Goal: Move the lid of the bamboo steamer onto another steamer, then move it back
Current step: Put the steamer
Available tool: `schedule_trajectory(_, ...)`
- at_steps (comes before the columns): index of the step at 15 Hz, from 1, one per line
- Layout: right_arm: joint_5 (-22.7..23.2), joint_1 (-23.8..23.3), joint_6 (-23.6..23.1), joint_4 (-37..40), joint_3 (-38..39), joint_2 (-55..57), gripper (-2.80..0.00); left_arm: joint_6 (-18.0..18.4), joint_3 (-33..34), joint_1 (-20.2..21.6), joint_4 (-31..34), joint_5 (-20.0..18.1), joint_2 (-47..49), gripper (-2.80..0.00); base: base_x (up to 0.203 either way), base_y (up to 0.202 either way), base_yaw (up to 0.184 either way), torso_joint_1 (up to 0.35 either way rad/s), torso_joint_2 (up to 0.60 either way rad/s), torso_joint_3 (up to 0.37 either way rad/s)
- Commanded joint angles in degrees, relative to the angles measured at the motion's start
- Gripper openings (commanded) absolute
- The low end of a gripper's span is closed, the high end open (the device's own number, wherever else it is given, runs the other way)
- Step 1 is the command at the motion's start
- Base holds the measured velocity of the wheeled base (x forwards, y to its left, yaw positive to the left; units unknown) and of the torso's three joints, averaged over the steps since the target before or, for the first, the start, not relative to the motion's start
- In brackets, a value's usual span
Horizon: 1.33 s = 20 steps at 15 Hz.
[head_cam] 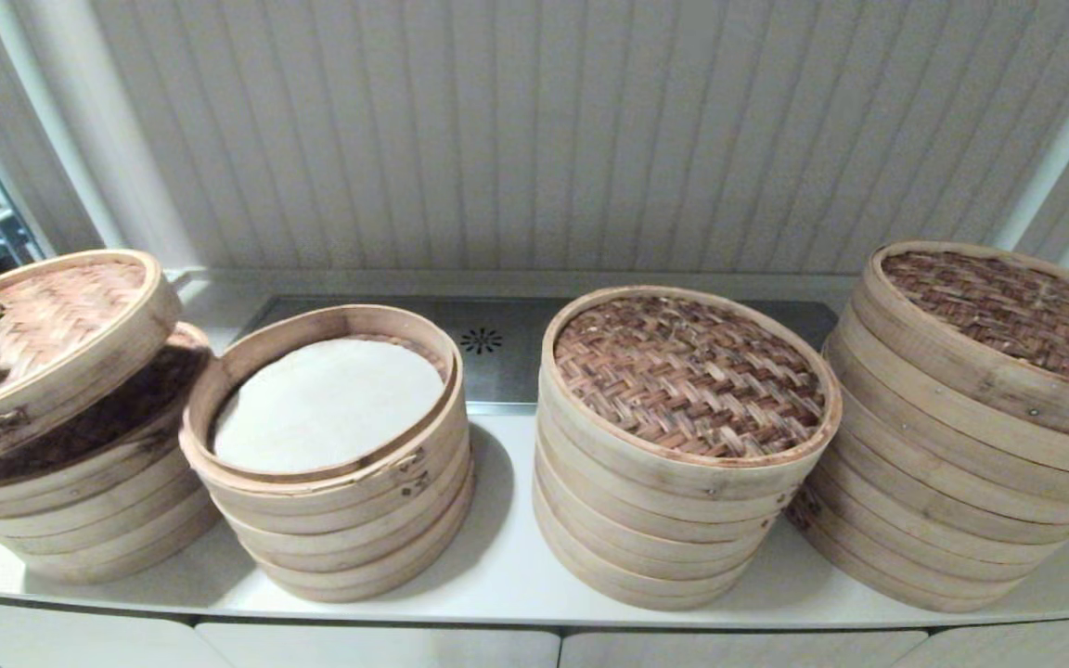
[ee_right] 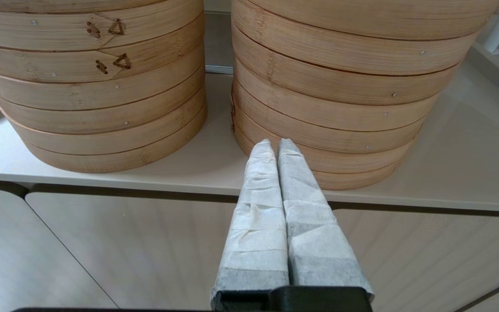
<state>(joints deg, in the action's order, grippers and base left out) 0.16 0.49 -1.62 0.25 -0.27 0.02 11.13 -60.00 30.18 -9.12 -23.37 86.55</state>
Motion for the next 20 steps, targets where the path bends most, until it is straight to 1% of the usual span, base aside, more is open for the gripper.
schedule_trajectory(1, 0.02, 0.04, -0.05, 0.02, 0.00, -0.20, -2.80, 0.26, 0.72, 1.75, -0.58, -0.33, 1.88, -2.80, 0.000, 0.000, 0.000, 0.000, 0.00, 0.000)
schedule_trajectory(4, 0.02, 0.04, 0.04, 0.02, 0.00, -0.20, -2.80, 1.08, 3.32, 1.81, -5.25, -0.25, 4.92, -2.80, 0.000, 0.000, 0.000, 0.000, 0.00, 0.000)
schedule_trajectory(8, 0.02, 0.04, -0.05, 0.02, 0.00, -0.20, -2.80, 1.13, 3.90, 1.81, -13.15, 0.23, 12.39, -2.80, 0.000, 0.000, 0.000, 0.000, 0.00, 0.000)
schedule_trajectory(9, 0.02, 0.04, -0.05, 0.02, 0.00, -0.20, -2.80, 1.10, 3.70, 1.81, -14.05, 0.31, 13.83, -2.80, 0.000, 0.000, 0.000, 0.000, 0.00, 0.000)
schedule_trajectory(12, 0.02, 0.04, -0.05, 0.02, 0.00, -0.20, -2.80, 1.09, 3.75, 1.81, -14.35, 0.25, 14.61, -2.80, 0.000, 0.000, 0.000, 0.000, 0.00, 0.000)
schedule_trajectory(17, 0.02, 0.04, -0.05, 0.02, 0.00, -0.20, -2.80, 0.93, 2.47, 0.57, -14.14, 0.46, 14.61, -2.80, 0.000, 0.000, 0.000, 0.000, 0.00, 0.000)
schedule_trajectory(20, 0.02, 0.04, -0.05, 0.02, 0.00, -0.20, -2.80, 0.75, 1.82, -1.40, -14.22, 2.74, 14.63, -2.80, 0.000, 0.000, 0.000, 0.000, 0.00, 0.000)
